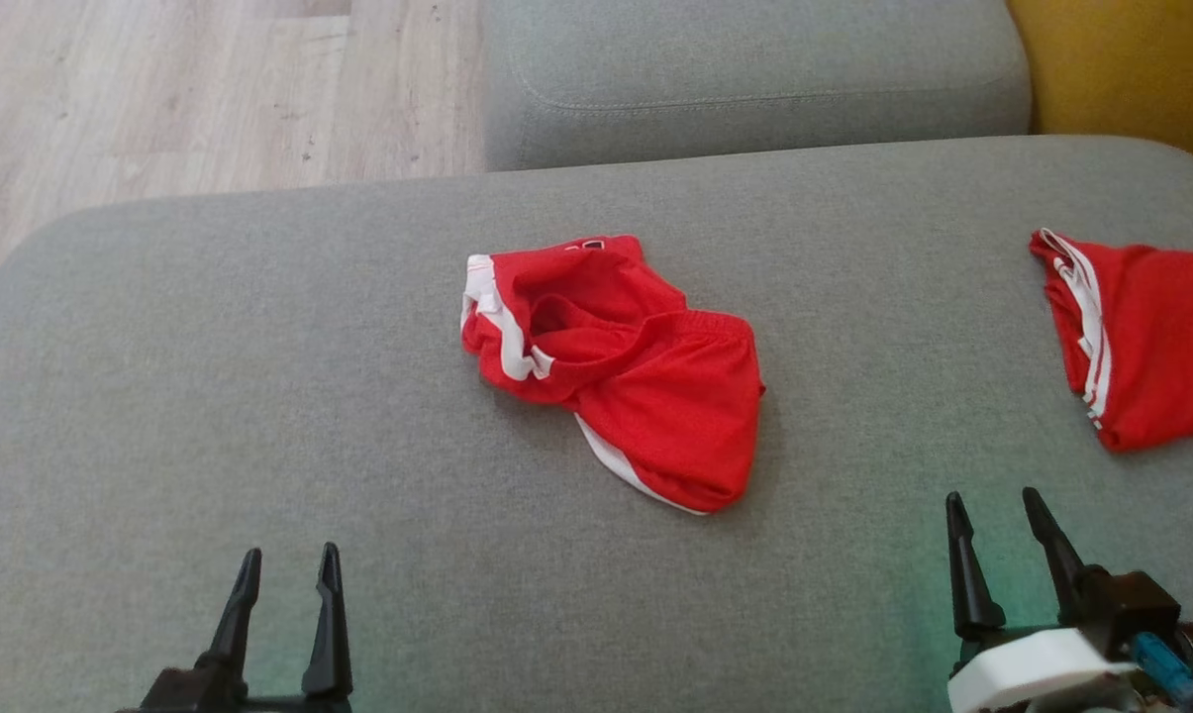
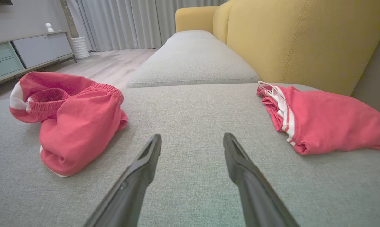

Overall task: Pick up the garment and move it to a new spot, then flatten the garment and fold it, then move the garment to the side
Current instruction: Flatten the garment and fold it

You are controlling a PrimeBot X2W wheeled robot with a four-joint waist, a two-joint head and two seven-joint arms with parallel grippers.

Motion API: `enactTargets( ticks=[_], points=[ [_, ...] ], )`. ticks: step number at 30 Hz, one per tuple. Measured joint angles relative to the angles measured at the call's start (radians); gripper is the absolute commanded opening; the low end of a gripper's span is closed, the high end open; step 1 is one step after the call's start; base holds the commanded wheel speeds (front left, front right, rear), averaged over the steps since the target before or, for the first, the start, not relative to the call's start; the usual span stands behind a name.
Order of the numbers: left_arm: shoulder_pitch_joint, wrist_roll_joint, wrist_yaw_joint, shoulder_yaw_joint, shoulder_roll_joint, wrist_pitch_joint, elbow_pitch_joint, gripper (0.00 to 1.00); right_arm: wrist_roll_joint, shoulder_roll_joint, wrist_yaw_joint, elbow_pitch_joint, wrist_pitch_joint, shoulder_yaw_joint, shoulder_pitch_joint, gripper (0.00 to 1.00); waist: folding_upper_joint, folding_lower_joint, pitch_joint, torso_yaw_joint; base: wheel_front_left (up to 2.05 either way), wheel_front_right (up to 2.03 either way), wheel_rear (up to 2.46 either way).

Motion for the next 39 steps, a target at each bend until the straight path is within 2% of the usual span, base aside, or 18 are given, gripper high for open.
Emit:
enactTargets(
  ticks=[16, 21, 26, 30, 35, 39],
  points=[
    [-0.002, 0.001, -0.008, -0.002, -0.001, 0.000, 0.011, 1.00, 0.000, 0.000, 0.000, 0.008, 0.000, 0.008, -0.004, 1.00, 0.0000, 0.0000, 0.006, -0.019, 0.00, 0.00, 0.00],
    [-0.050, 0.001, -0.009, -0.051, 0.000, 0.000, -0.002, 1.00, 0.000, 0.000, 0.000, 0.007, 0.000, 0.018, -0.010, 1.00, 0.0000, 0.0000, 0.022, -0.031, 0.00, 0.00, 0.00],
    [-0.230, 0.014, -0.018, -0.179, -0.001, 0.000, -0.015, 1.00, 0.000, 0.000, 0.000, 0.003, 0.000, 0.039, -0.048, 1.00, 0.0000, 0.0001, 0.055, -0.049, 0.00, 0.00, 0.00],
    [-0.409, 0.012, -0.018, -0.325, -0.003, 0.007, 0.057, 1.00, 0.000, 0.000, 0.000, -0.013, 0.000, 0.059, -0.086, 1.00, 0.0000, 0.0002, 0.093, -0.070, 0.00, 0.00, 0.00],
    [-0.636, -0.045, -0.025, -0.514, -0.006, 0.096, 0.168, 1.00, 0.002, -0.001, 0.000, -0.041, 0.000, 0.100, -0.131, 1.00, 0.0000, 0.0002, 0.159, -0.104, 0.00, 0.00, 0.00],
    [-0.821, -0.114, -0.027, -0.615, -0.007, 0.176, 0.274, 1.00, 0.009, -0.001, 0.000, -0.064, 0.000, 0.142, -0.178, 1.00, 0.0000, 0.0003, 0.221, -0.136, 0.00, 0.00, 0.00]
  ],
)
